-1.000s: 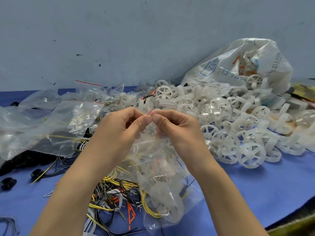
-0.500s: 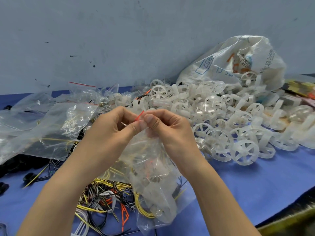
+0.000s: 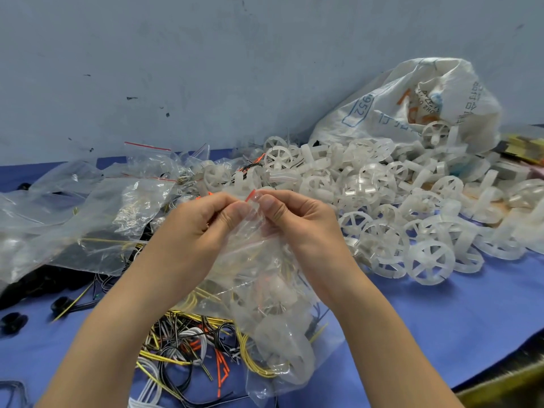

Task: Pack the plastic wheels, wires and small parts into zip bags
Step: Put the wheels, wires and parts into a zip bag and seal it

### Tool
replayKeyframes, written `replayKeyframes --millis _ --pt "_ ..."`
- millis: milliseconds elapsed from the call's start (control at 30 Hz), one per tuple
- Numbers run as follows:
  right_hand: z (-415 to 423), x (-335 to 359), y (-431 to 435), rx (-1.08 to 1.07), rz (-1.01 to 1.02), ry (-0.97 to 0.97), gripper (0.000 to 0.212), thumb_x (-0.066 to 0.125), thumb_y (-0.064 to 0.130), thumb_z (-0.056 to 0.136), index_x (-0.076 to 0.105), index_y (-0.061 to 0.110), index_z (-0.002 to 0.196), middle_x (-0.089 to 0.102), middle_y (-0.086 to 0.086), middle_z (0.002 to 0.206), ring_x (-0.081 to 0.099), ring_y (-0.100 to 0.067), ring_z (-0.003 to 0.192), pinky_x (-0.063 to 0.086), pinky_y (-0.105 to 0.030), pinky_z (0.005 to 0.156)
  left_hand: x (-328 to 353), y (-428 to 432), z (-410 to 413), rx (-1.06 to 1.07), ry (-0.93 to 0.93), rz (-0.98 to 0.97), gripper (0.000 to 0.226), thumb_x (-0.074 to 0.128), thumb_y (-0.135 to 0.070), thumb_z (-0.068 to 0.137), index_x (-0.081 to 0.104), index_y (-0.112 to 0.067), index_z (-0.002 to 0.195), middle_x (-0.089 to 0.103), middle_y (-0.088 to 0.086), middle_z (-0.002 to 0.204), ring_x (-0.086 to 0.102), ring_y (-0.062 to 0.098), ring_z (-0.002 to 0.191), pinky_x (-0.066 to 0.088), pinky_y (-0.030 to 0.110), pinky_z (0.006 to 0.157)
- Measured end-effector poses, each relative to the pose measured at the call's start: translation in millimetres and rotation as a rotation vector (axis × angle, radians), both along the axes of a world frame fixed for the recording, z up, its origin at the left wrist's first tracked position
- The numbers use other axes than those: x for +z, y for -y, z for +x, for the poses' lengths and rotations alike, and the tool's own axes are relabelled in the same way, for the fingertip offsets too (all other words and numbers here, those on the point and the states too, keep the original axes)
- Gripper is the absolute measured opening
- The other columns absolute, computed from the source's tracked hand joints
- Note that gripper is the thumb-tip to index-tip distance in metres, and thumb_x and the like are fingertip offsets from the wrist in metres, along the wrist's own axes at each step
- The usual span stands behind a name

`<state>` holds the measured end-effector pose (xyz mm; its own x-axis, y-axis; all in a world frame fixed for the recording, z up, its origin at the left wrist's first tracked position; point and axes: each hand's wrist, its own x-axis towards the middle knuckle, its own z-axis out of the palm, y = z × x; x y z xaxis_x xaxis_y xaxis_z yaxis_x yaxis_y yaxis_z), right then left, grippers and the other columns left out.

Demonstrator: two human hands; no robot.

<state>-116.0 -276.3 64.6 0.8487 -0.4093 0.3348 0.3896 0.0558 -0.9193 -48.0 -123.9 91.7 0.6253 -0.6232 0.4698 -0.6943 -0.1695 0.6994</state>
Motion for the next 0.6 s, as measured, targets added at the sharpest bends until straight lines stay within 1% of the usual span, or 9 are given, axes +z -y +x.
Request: replayKeyframes --millis 67,100,167,200,267,333,433,500,600 --pt "0 0 0 0.007 0.019 -0.006 0.012 0.069 0.018 0.09 0.078 0.017 0.098 0.071 0.005 0.077 0.057 -0.007 0.064 0.05 -0.017 0.066 0 -1 0 0.017 0.028 -0.013 0.034 0.049 -0.053 0.085 0.071 -0.027 0.086 0.064 0.013 0.073 0.056 0.032 0.07 0.044 0.044 0.067" --pt "0 0 1 0.011 0.021 -0.008 0.013 0.069 0.019 0.09 0.078 0.017 0.099 0.07 0.008 0.076 0.057 -0.006 0.064 0.05 -0.017 0.067 0 -1 1 0.026 0.041 -0.026 0.033 0.05 -0.054 0.085 0.07 -0.027 0.086 0.065 0.011 0.072 0.055 0.03 0.068 0.044 0.042 0.065" --pt "-1 1 1 0.019 0.019 -0.007 0.014 0.069 0.019 0.09 0.078 0.018 0.101 0.07 0.01 0.074 0.057 -0.006 0.065 0.05 -0.016 0.068 -2 -1 2 0.064 0.082 -0.048 0.029 0.053 -0.052 0.085 0.07 -0.028 0.084 0.061 -0.001 0.063 0.047 0.016 0.053 0.04 0.028 0.052" --pt "-1 1 1 0.021 0.019 -0.003 0.014 0.069 0.018 0.09 0.078 0.019 0.102 0.069 0.011 0.074 0.058 -0.006 0.066 0.05 -0.016 0.068 -2 -1 2 0.095 0.11 -0.055 0.025 0.055 -0.05 0.086 0.068 -0.028 0.082 0.058 -0.009 0.059 0.044 0.012 0.05 0.034 0.019 0.046" --pt "0 1 1 0.016 0.016 0.003 0.014 0.068 0.017 0.091 0.078 0.02 0.102 0.07 0.011 0.076 0.059 -0.006 0.069 0.05 -0.016 0.068 -4 0 2 0.16 0.177 -0.075 0.018 0.059 -0.044 0.088 0.066 -0.029 0.08 0.058 -0.014 0.06 0.049 0.007 0.054 0.034 0.011 0.048" --pt "0 1 0 0.005 0.021 -0.008 0.014 0.069 0.019 0.092 0.078 0.018 0.102 0.072 0.009 0.079 0.061 -0.006 0.071 0.05 -0.016 0.068 -6 2 2 0.219 0.275 -0.09 0.015 0.062 -0.04 0.09 0.066 -0.027 0.083 0.061 -0.012 0.069 0.055 0.005 0.066 0.04 0.012 0.056" --pt "1 1 -3 -0.008 -0.007 -0.049 0.015 0.07 0.025 0.09 0.079 0.015 0.097 0.074 0.004 0.08 0.064 -0.006 0.068 0.052 -0.018 0.065 -9 6 1 0.285 0.393 -0.099 0.018 0.063 -0.039 0.091 0.065 -0.022 0.087 0.059 -0.011 0.076 0.055 0.006 0.069 0.043 0.022 0.06" --pt "1 2 -3 -0.009 -0.005 -0.061 0.014 0.07 0.025 0.09 0.079 0.015 0.093 0.074 0.002 0.079 0.065 -0.006 0.067 0.051 -0.017 0.064 -9 9 -1 0.29 0.389 -0.126 0.016 0.065 -0.038 0.09 0.064 -0.023 0.087 0.059 -0.011 0.076 0.056 0.008 0.069 0.043 0.021 0.061" --pt "0 3 -1 -0.019 -0.015 -0.064 0.014 0.07 0.022 0.091 0.078 0.012 0.095 0.074 0.002 0.078 0.064 -0.006 0.067 0.05 -0.015 0.064 -7 9 -1 0.242 0.203 -0.17 0.009 0.067 -0.039 0.087 0.064 -0.03 0.086 0.063 -0.013 0.073 0.058 0.004 0.066 0.041 0.012 0.057"
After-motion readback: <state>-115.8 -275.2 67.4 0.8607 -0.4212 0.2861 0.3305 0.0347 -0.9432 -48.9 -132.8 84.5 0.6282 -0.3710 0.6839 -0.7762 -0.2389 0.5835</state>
